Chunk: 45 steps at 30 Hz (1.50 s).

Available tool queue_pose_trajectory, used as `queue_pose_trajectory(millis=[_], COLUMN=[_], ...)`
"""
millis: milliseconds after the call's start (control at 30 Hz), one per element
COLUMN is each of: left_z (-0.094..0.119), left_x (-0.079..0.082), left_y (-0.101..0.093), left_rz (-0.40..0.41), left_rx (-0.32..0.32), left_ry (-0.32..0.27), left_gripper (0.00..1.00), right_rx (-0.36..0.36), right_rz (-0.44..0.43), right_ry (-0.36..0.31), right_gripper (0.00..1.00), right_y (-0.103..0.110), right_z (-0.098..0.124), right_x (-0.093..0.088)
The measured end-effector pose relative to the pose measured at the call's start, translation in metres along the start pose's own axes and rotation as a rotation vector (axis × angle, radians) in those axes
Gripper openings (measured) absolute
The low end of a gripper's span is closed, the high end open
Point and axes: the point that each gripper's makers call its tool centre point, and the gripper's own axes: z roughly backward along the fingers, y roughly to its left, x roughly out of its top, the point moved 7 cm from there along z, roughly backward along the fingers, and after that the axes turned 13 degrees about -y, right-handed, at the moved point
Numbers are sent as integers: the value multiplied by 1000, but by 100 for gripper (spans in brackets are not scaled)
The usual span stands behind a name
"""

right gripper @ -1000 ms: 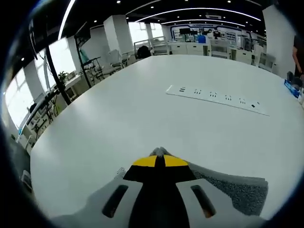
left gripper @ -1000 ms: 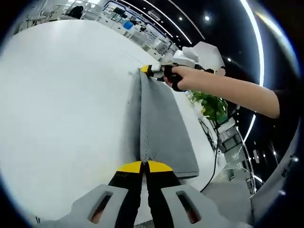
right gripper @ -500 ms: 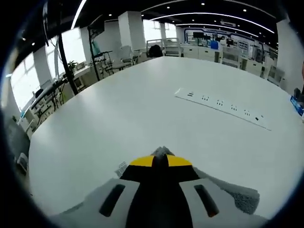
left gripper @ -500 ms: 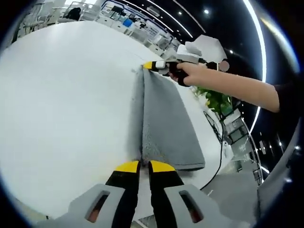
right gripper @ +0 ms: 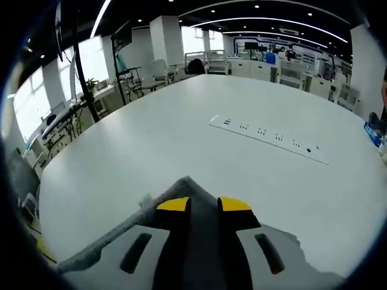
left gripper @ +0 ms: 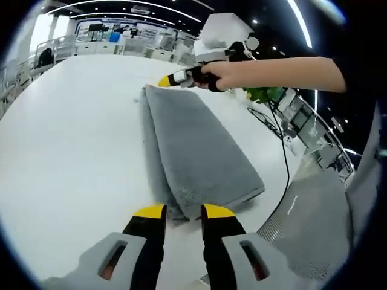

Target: Fold the towel on the table until its edges align and the towel forms a compact rectangular stack.

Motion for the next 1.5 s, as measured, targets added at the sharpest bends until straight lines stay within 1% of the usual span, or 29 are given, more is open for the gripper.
queue_pose_trajectory(millis=[67, 133, 200, 333, 400, 467, 567, 633, 667, 733, 867, 933, 967, 1033, 1133, 1167, 1233, 1367, 1433, 1500], left_z=[-2, -5, -8, -13, -14, -15, -17, -19, -20, -23, -31, -38, -40, -47, -55, -58, -64, -75, -78, -82], left_x=[4, 8, 11, 16, 18, 18, 20, 22, 23, 26, 36, 44, 46, 50, 54, 57, 59, 59, 58, 56], left_y=[1, 4, 7, 9, 9, 10, 12, 16, 20, 27, 33, 39, 42, 47, 52, 54, 56, 59, 58, 57], left_rz=[21, 15, -26, -100, -127, -132, -124, -102, -65, -40, -54, -63, -60, -49, -50, -50, -34, -24, -27, -22], left_rx=[-2, -4, -5, -40, -51, -55, -53, -46, -16, 6, 23, 30, 33, 40, 44, 46, 58, 58, 56, 51], left_ry=[-17, -22, -11, 11, 23, 25, 19, -5, -28, -44, -58, -72, -75, -83, -81, -82, -83, -73, -65, -57], left_gripper=[25, 26, 28, 34, 36, 37, 38, 38, 38, 38, 38, 38, 38, 38, 38, 38, 38, 38, 38, 36], right_rx=[-8, -8, -4, -10, -22, -32, -43, -50, -57, -62, -57, -68, -69, -69, -74, -96, -124, -145, -177, -180], right_rz=[-6, -7, -6, -7, -19, -27, -40, -54, -74, -112, -110, -136, -147, -154, -169, -178, -194, -236, -305, -335], right_ry=[4, 13, 26, 34, 39, 41, 48, 50, 49, 39, 40, 33, 20, 19, 20, 27, 19, 27, 7, -2], right_gripper=[17, 18, 19, 19, 20, 20, 20, 20, 20, 20, 20, 20, 20, 21, 22, 22, 25, 26, 24, 24], right_y=[-4, -9, -10, -17, -19, -19, -20, -21, -21, -20, -15, -14, -12, -8, -5, -2, -3, -3, 3, 7], right_z=[8, 15, 22, 36, 43, 51, 61, 68, 72, 77, 86, 91, 94, 100, 108, 113, 119, 131, 141, 146], right_x=[-2, -6, -8, -13, -16, -19, -24, -28, -30, -33, -38, -40, -41, -45, -52, -56, -59, -72, -77, -82])
